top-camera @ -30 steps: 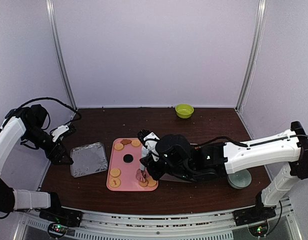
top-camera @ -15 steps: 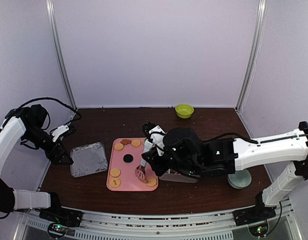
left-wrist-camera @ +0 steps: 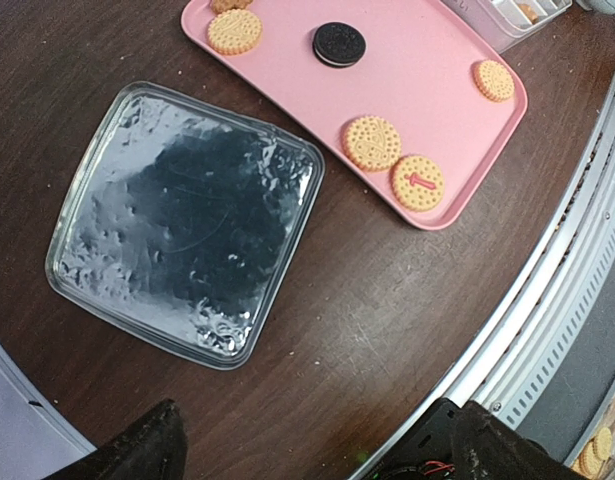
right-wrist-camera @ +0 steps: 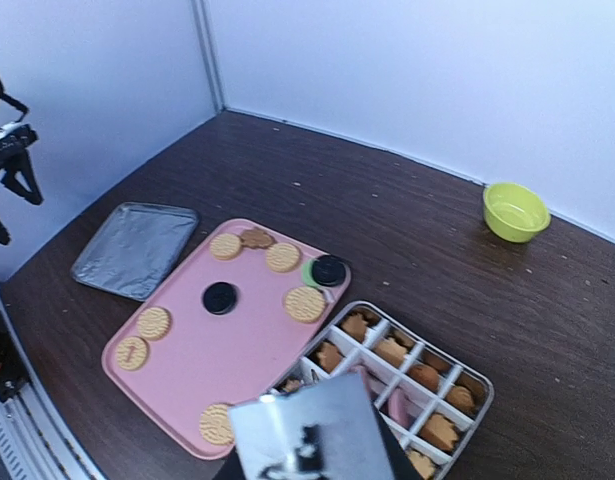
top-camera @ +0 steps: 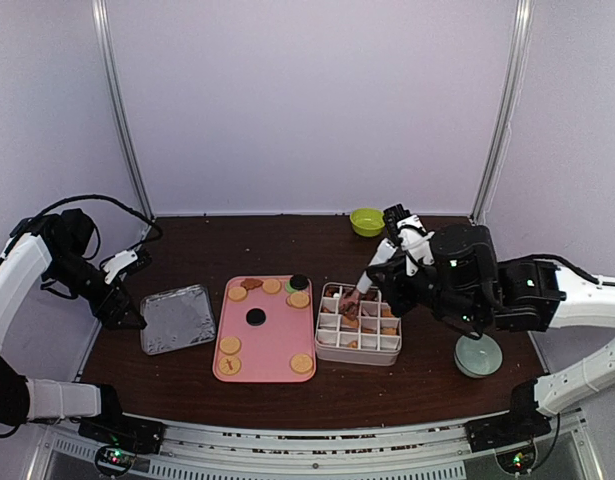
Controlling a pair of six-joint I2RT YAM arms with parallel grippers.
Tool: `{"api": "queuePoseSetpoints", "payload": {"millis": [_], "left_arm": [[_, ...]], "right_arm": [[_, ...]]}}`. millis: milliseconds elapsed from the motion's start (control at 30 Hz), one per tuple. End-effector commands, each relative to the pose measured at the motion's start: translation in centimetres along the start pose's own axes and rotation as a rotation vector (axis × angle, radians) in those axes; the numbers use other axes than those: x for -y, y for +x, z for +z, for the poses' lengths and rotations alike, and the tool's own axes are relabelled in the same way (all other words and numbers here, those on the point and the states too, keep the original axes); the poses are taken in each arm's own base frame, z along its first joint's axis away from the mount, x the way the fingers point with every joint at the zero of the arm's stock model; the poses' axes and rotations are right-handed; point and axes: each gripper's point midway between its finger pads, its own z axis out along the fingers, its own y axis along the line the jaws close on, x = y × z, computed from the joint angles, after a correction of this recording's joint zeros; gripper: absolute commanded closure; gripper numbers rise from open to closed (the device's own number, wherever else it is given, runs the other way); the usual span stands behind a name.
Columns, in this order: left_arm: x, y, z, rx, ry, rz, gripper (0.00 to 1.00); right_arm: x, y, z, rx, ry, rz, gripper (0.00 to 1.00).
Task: Pack the cookies
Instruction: Place the fake cookies in the empty pocket of the box.
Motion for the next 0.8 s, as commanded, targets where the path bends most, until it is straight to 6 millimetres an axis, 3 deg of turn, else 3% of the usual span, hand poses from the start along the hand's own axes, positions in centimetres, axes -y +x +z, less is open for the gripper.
{"api": "queuePoseSetpoints", "payload": {"millis": [0, 233, 767], "left_arm": [[-0.1, -0.9, -0.8, 0.038, -0.009, 0.025, 0.05], [-0.2, -0.9, -0.7, 0.034, -0.003, 0.02, 0.05], [-0.2, -1.0, -0.7, 0.034, -0.001, 0.016, 0.05]], "right_arm": [[5.0, 0.6, -2.2, 0.014, 0.147, -0.002, 1.0], [6.7, 2.1, -3.2, 0.001, 0.176, 0.021, 1.0], [4.6, 2.4, -2.3, -0.016, 0.073, 0.057, 1.0]]}}
